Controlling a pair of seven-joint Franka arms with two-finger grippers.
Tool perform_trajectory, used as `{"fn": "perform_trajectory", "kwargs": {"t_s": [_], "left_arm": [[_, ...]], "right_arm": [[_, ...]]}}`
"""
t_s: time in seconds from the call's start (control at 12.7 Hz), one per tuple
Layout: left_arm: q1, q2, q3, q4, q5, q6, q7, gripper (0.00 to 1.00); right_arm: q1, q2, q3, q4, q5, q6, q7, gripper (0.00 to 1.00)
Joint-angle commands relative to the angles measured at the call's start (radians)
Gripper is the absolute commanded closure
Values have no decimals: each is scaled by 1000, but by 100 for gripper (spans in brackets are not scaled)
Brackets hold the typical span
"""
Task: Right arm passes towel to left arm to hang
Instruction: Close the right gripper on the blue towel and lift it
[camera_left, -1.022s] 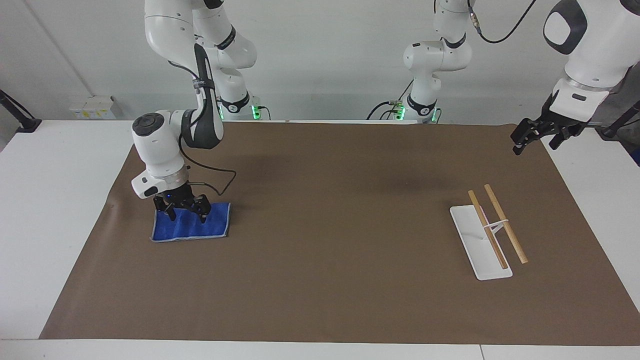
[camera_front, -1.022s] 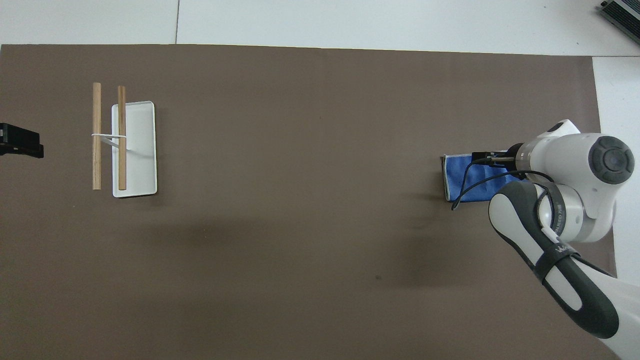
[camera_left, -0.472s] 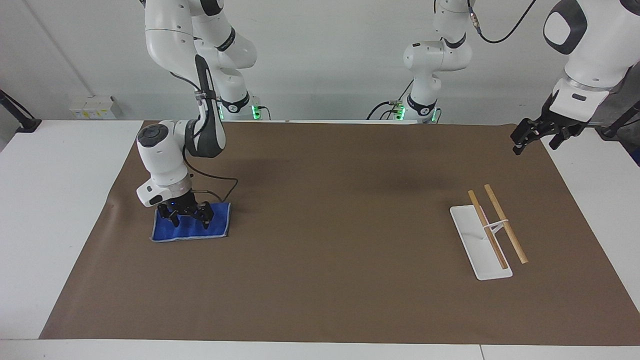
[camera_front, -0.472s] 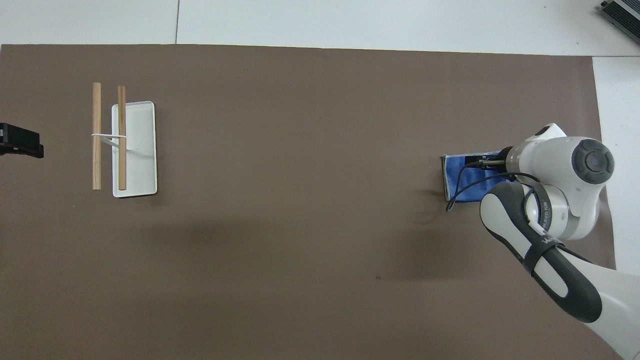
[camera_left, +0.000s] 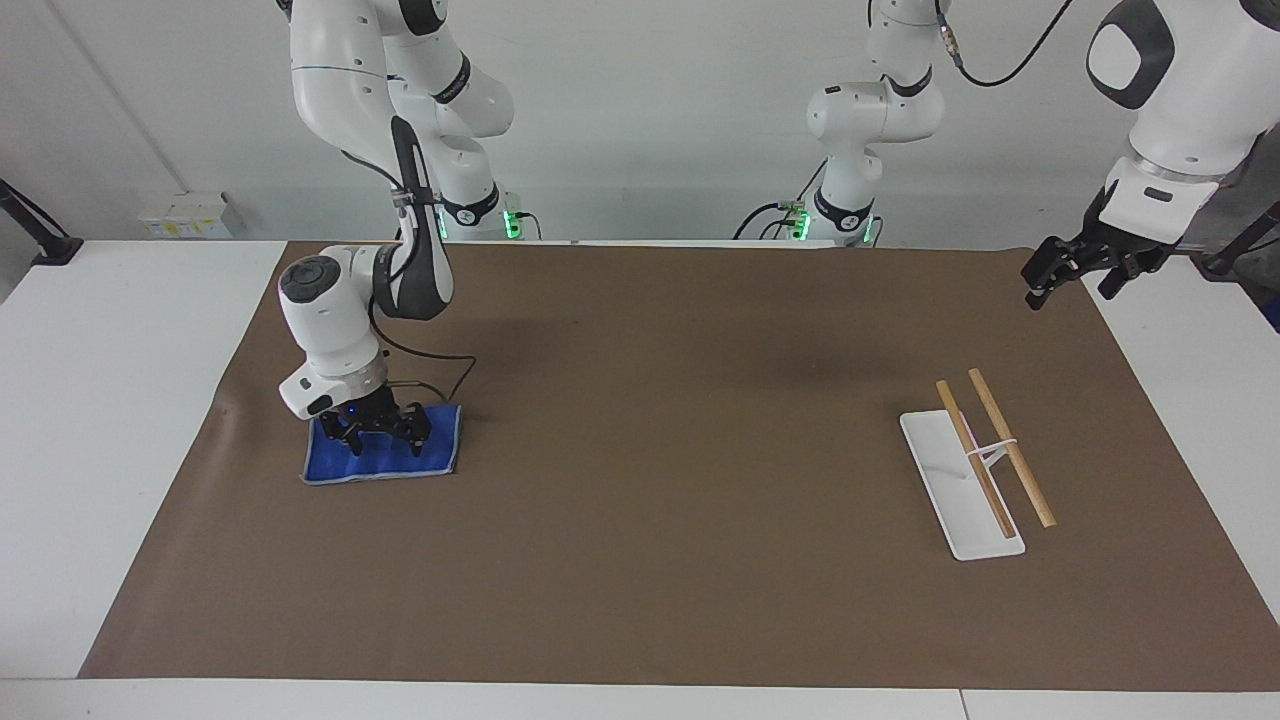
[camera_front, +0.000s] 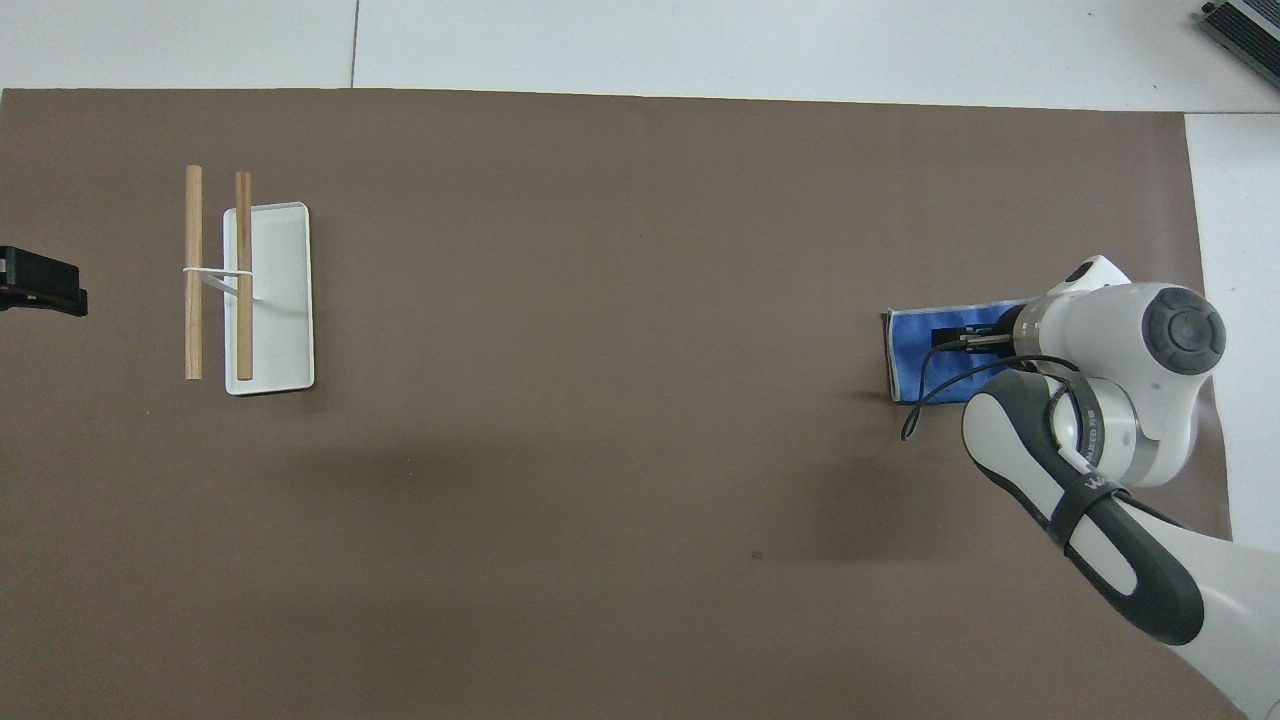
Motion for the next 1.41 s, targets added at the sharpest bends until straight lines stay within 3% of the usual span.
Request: {"fn": "perform_trajectory", "kwargs": {"t_s": [0.0, 0.08, 0.24, 0.47, 0.55, 0.94, 1.1, 1.34], "left_arm": [[6, -33, -3, -37, -9, 4, 1, 0], [6, -33, -3, -37, -9, 4, 1, 0], [6, -33, -3, -37, -9, 4, 1, 0], [6, -33, -3, -37, -9, 4, 0, 0], [6, -33, -3, -37, -9, 4, 1, 0], [6, -33, -3, -37, -9, 4, 1, 0], [6, -33, -3, -37, -9, 4, 1, 0], [6, -33, -3, -37, -9, 4, 1, 0]], "right_arm": [[-14, -4, 6, -25, 0, 27, -28, 0], [-20, -4, 6, -26, 0, 27, -30, 5], [-22, -4, 6, -26, 0, 25, -27, 31], [-22, -4, 6, -24, 3, 24, -16, 86], [-22, -4, 7, -24, 6, 22, -15, 100], [-8, -68, 10, -9, 17, -13, -7, 100], [-7, -103, 18, 72, 19, -138, -1, 100], [30, -113, 21, 278, 22, -373, 14, 100]]}}
